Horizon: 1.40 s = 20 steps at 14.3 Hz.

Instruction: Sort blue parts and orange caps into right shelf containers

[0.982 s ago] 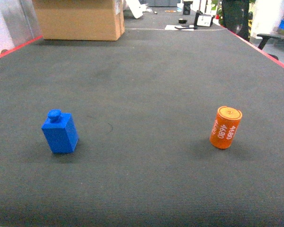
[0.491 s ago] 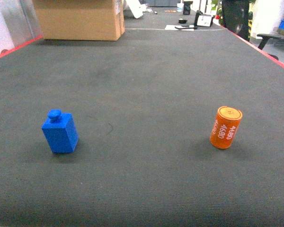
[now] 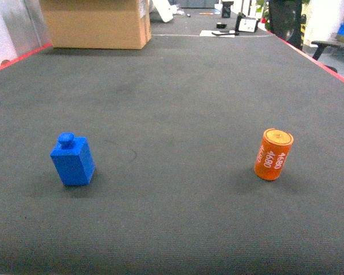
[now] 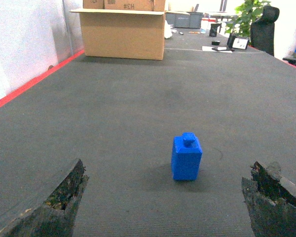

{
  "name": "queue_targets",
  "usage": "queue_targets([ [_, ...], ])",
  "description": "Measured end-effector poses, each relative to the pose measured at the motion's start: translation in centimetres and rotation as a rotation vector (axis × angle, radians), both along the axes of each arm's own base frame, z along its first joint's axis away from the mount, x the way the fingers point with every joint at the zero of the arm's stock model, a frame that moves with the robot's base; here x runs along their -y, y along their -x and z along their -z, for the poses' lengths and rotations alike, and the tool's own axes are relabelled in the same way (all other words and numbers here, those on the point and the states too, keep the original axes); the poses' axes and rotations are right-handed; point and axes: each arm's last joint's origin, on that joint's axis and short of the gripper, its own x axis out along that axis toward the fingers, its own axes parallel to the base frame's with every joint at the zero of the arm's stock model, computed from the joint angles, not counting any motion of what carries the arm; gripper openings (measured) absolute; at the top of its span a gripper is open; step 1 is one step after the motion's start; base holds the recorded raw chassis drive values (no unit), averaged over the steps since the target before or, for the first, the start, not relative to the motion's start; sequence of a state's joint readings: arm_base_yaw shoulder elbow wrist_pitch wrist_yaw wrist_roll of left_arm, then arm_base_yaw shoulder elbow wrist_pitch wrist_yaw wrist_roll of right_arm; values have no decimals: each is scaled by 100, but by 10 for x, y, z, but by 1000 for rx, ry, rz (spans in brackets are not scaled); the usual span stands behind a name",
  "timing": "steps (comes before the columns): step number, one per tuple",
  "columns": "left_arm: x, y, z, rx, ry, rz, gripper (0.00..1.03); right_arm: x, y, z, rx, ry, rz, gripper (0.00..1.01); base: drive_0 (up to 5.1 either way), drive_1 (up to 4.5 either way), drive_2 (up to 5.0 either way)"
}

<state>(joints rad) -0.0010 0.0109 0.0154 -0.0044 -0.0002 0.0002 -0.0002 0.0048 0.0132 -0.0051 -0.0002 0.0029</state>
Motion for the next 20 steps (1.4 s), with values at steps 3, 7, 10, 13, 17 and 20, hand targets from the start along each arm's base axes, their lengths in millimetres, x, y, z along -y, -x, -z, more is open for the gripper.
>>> queue_targets([
  [3,0,0,0,0,0,0,98,0,0,0,0,0,0,98,0,0,0],
  [7,5,-6,4,-113,5,-129,98,-3,-3,4,-150,-23,91,98,0,0,0],
  [10,7,-21,-16,-42,17,-172,98,-9,-17,-10,-127,-61,104,98,0,0,0],
  [13,7,-66,-42,10,21,-103,98,-15,-59,-32,-94,-86,20,98,0,0,0],
  [17,15,-156,-44,-125,40,2,98,-38,-155,-35,-243,-73,-69,98,0,0,0],
  [20,25,-195,-35,-202,39,42,98,-58,-202,-25,-348,-45,-103,98,0,0,0],
])
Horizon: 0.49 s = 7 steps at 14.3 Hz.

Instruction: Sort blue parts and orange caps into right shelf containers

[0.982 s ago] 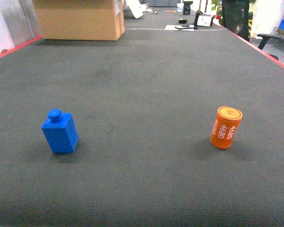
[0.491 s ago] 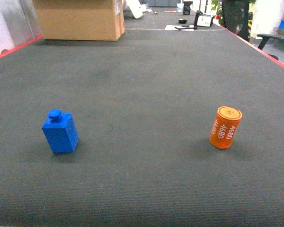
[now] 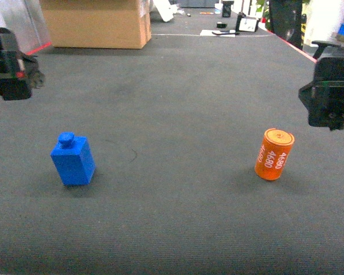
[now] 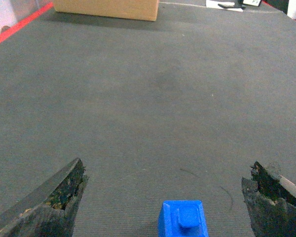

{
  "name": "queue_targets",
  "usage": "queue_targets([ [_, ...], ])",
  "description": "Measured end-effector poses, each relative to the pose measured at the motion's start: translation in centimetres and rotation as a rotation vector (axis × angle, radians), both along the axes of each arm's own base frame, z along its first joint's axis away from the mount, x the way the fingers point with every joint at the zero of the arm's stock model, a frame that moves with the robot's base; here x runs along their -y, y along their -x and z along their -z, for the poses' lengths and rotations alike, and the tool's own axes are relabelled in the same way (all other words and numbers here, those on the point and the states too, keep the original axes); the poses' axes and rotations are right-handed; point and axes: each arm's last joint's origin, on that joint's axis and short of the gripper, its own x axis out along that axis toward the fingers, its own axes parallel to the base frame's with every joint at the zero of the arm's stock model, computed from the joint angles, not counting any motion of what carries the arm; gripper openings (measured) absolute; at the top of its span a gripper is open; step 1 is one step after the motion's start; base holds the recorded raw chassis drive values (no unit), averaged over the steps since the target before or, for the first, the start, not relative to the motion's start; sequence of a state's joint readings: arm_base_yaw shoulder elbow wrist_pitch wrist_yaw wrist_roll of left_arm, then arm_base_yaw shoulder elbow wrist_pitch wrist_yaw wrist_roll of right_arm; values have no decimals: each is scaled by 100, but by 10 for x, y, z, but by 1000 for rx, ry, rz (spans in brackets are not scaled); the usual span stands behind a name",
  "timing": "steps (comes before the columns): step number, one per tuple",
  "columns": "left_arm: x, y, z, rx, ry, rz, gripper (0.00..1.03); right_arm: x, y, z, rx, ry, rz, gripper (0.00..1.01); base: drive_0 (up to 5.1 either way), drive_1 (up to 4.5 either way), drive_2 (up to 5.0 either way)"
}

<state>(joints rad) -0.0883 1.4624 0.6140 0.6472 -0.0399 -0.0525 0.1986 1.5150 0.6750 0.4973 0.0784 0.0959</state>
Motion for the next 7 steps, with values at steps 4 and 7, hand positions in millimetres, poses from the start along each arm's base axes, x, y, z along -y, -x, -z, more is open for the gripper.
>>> queue_targets([
  [4,26,-36,30,-98,-11,69,98,-17,-42,28,-79,32,-7,98,0,0,0],
  [7,29,-48,42,-130,-16,71,98,-23,-51,43,-105,38,-14,98,0,0,0],
])
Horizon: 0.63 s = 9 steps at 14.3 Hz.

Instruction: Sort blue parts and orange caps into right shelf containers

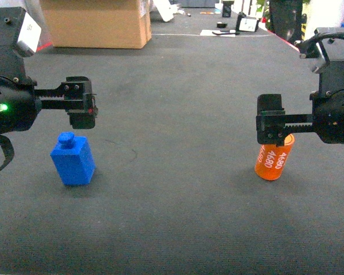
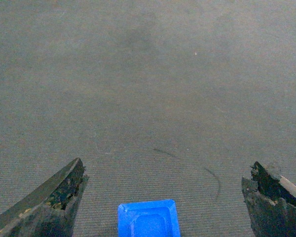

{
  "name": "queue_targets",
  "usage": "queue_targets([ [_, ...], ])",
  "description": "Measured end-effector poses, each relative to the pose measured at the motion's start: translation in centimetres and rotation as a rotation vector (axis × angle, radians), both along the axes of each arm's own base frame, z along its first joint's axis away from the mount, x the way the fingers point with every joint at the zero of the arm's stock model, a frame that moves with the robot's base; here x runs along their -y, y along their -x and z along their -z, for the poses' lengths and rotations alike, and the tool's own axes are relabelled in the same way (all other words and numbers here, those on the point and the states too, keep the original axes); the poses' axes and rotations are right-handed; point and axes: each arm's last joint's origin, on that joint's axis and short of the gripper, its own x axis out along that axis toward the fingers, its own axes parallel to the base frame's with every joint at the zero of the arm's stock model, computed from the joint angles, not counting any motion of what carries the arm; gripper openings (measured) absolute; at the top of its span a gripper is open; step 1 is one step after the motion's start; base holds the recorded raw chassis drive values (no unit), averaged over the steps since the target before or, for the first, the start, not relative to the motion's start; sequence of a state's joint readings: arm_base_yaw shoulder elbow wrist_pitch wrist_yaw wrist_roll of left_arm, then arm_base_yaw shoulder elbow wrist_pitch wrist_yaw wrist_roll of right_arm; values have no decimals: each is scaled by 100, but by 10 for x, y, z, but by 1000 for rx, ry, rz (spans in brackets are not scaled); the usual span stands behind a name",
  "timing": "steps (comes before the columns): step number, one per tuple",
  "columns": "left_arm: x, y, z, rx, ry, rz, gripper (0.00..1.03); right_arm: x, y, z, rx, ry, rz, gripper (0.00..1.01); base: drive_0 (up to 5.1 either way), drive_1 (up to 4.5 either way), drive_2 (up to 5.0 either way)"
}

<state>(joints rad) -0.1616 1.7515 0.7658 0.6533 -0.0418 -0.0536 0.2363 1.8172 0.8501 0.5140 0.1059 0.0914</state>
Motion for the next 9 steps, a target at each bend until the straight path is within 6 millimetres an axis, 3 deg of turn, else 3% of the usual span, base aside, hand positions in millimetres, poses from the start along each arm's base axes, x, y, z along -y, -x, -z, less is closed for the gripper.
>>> queue_targets([
  [9,-5,-18,34,-88,-15,-22,98,-2,-20,27,-55,-17,21,98,0,0,0],
])
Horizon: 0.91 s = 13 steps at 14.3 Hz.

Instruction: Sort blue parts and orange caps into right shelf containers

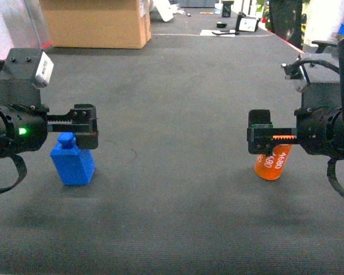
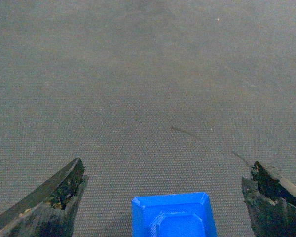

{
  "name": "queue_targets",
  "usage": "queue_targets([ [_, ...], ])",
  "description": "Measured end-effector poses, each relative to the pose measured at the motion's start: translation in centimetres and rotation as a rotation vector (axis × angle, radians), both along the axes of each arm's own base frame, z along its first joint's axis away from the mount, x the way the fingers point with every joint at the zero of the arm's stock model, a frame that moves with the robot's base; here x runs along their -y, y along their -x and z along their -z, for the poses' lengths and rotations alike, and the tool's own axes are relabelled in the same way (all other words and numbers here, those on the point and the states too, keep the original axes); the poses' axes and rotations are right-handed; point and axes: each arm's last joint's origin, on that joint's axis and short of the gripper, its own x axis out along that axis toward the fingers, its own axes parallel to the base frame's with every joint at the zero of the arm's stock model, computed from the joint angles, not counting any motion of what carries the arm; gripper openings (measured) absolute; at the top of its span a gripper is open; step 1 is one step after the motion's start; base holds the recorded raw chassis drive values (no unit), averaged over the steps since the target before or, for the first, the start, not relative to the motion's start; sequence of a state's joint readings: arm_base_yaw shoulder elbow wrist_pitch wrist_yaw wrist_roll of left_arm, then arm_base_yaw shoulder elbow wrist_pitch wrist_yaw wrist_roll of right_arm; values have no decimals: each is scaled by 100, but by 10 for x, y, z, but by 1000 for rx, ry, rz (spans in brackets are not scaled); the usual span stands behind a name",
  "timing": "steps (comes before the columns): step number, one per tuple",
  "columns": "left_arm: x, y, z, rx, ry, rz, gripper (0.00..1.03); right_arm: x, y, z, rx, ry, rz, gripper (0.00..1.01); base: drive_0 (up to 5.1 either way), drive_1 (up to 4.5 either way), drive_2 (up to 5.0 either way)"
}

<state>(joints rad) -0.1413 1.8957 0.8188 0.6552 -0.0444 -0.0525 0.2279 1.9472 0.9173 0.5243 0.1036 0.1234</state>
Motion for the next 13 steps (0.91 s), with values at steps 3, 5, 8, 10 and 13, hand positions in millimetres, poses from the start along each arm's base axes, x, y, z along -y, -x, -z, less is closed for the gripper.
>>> queue_targets([
  [3,6,-6,20,-45,-23,5,98,-2,-5,15,-35,-4,5,98,0,0,0],
  [5,7,-7,39,-94,-33,-1,98,-3,-7,23,-52,-5,7,98,0,0,0],
  [8,7,-7,48,-123,-39,-3,98,-3,-8,26,-56,-6,8,98,0,0,0],
  [10,7,-7,48,-119,-38,-2,98,-5,-8,28,-60,-7,7,98,0,0,0],
  [13,8,-6,49,-130,-40,2,81,-5,-8,28,-62,15,17,70,0,0,0],
])
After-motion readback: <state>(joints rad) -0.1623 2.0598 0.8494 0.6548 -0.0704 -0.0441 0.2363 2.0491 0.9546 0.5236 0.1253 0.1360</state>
